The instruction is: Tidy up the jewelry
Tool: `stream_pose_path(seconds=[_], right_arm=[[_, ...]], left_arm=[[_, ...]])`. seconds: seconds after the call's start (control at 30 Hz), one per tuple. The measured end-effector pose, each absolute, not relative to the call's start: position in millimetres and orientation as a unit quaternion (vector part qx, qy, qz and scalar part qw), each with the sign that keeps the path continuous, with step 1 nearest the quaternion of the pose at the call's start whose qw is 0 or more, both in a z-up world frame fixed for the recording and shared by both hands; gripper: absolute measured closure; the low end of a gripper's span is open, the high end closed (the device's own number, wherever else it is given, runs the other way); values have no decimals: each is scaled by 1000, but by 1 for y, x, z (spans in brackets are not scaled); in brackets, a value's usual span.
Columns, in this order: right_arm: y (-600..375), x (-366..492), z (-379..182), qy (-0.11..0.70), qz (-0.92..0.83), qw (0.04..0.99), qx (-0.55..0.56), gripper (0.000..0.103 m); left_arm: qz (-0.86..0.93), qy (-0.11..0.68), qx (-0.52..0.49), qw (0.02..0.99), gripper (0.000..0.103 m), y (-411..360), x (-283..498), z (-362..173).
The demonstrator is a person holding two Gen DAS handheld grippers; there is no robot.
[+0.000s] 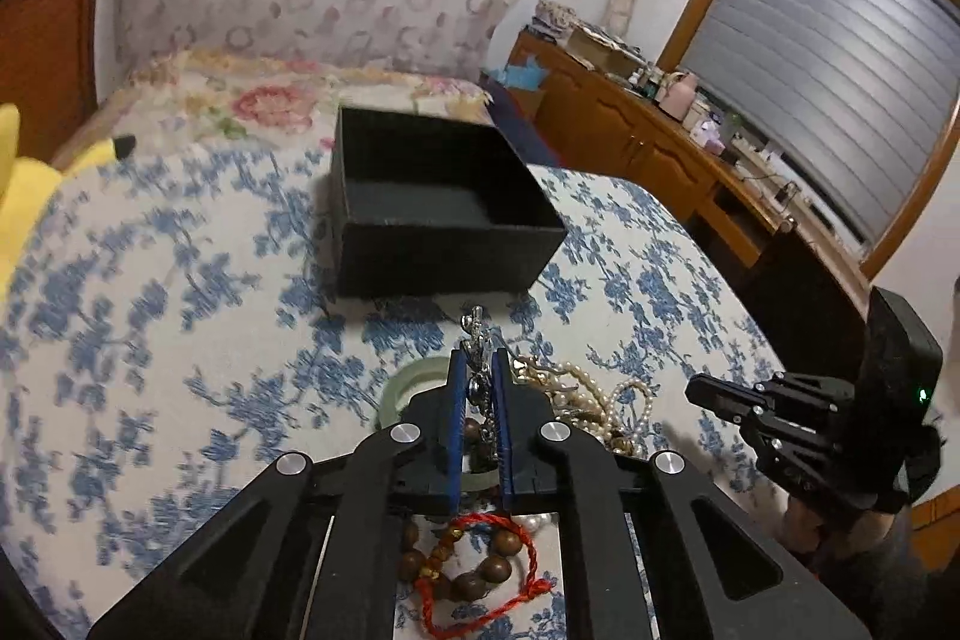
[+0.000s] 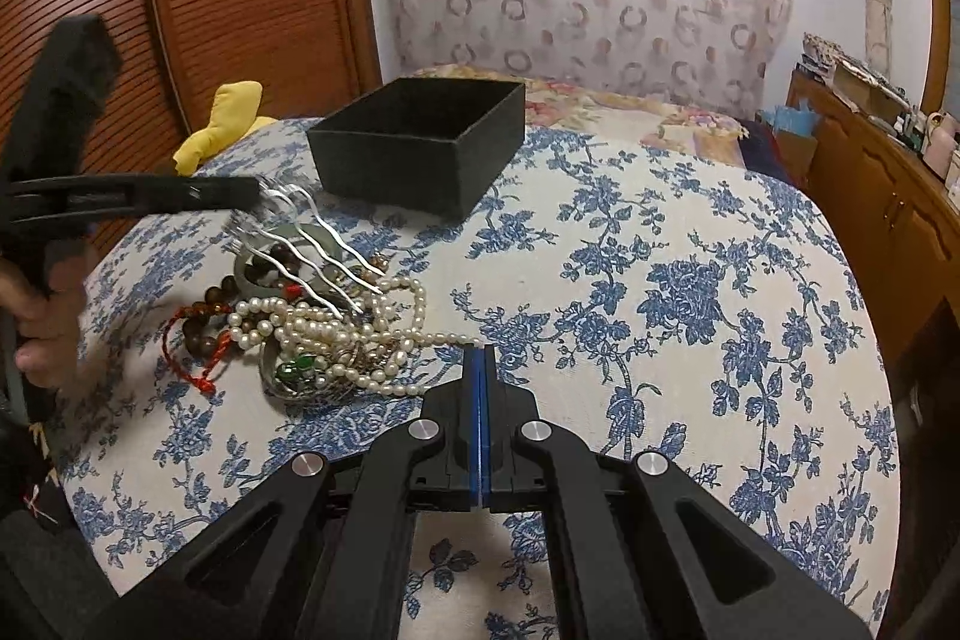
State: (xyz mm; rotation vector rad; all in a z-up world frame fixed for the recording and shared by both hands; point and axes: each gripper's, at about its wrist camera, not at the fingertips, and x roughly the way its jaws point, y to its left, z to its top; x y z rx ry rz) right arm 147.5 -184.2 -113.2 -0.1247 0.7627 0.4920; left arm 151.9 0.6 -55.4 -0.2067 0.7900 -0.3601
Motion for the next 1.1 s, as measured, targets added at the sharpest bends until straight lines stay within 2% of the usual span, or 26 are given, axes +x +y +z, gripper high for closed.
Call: stream_pose_path(seconds=[0.13, 0.27, 0.43, 0.47, 0.5, 0.53, 0.57, 0.77, 1.1], right_arm=[[-178, 158, -118, 385, 242, 889, -61, 100], [-168, 168, -123, 399, 240, 882, -77, 67], [-160, 176, -131, 410, 230, 876, -108, 67], [-160, 177, -131, 410, 230, 876, -109, 70], [-160, 178, -131, 410, 229, 876, -110, 81], [-159, 179, -131, 409, 229, 876, -112, 86], [-158, 179, -132, 406, 231, 876, -118, 98], [-156, 176, -124, 390, 237, 879, -139, 98], [-156, 147, -32, 282, 256, 915, -136, 99]], left_arm=[[-174, 363, -92, 911, 96, 0, 143, -45], [-170, 345, -85, 919, 96, -1, 135, -36], [-170, 327, -79, 926, 96, -1, 125, -24], [-170, 324, -78, 927, 96, -1, 124, -22], [-169, 322, -77, 928, 96, 0, 123, -21], [-167, 319, -76, 930, 96, 0, 122, -19], [-165, 317, -74, 931, 96, 0, 121, -17], [-157, 310, -67, 935, 96, 3, 118, -11], [-146, 297, -72, 941, 96, 12, 115, -3]])
